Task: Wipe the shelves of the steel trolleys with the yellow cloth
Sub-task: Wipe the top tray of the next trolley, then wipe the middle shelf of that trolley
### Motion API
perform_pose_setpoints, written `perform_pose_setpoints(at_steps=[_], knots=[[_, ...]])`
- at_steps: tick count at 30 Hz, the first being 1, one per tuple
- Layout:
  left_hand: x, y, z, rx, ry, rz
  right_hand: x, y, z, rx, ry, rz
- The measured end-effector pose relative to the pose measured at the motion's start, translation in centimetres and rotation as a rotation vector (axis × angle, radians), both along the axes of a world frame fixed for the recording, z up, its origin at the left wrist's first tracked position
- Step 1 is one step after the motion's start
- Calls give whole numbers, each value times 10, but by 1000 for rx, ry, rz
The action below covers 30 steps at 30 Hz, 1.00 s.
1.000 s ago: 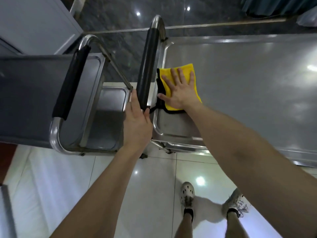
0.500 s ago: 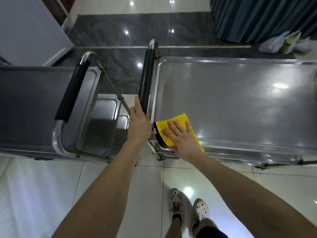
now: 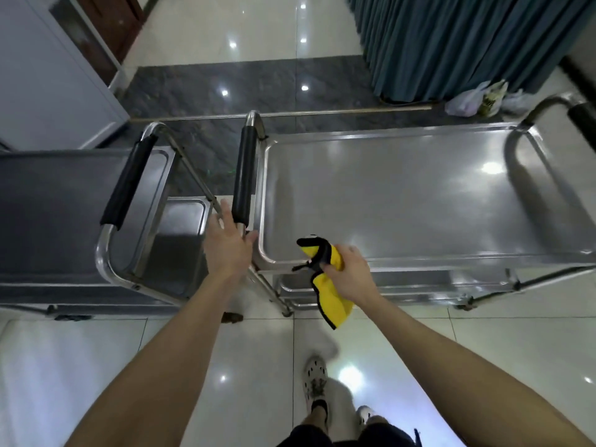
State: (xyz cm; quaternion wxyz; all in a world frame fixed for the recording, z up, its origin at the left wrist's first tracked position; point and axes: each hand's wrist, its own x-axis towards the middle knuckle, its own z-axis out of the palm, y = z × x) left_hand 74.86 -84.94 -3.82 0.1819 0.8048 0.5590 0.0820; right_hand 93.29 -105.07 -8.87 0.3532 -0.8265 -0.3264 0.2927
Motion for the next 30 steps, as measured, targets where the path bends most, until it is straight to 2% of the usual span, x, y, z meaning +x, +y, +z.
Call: perform_pose_setpoints(at_steps=[2,3,4,6,7,8,11,15,17,18,20,22,23,24,27,30], knots=[[-5,-30,3,172,-143,9,9,-14,14,78,219,-217],[-5,-48,2,126,-245,-15,12,-22,22,124,368,-324],[-3,-69,1,-36,-323,-41,15,-32,28,166,502,-403],[3,-112,1,-547,-422,-55,20,-53,41,229,685,-466],[6,-132,-1,-738,-453,-66,21,-64,47,253,754,-468],[9,-151,-4,-842,-459,-98,22,-75,51,284,815,-463],[17,-200,-16,-881,-400,-244,21,-110,55,399,1021,-440],[16,-240,-24,-718,-464,-179,11,-144,46,473,1229,-415],[7,-248,-21,-601,-496,-128,4,-156,38,382,1199,-422],[0,-248,-17,-540,-502,-104,2,-161,35,274,1134,-414],[-11,-246,-9,-461,-518,-82,-1,-175,31,-39,888,-333],[-19,-242,-2,-336,-449,-148,-7,-188,28,-297,528,-200],[-21,-240,-1,-292,-388,-203,-11,-191,28,-310,379,-145],[-24,-240,0,-273,-325,-257,-15,-191,29,-242,296,-94],[-41,-238,1,-220,-188,-389,-31,-173,43,30,163,192],[-63,-226,3,-251,-170,-513,-53,-137,60,-23,109,473]])
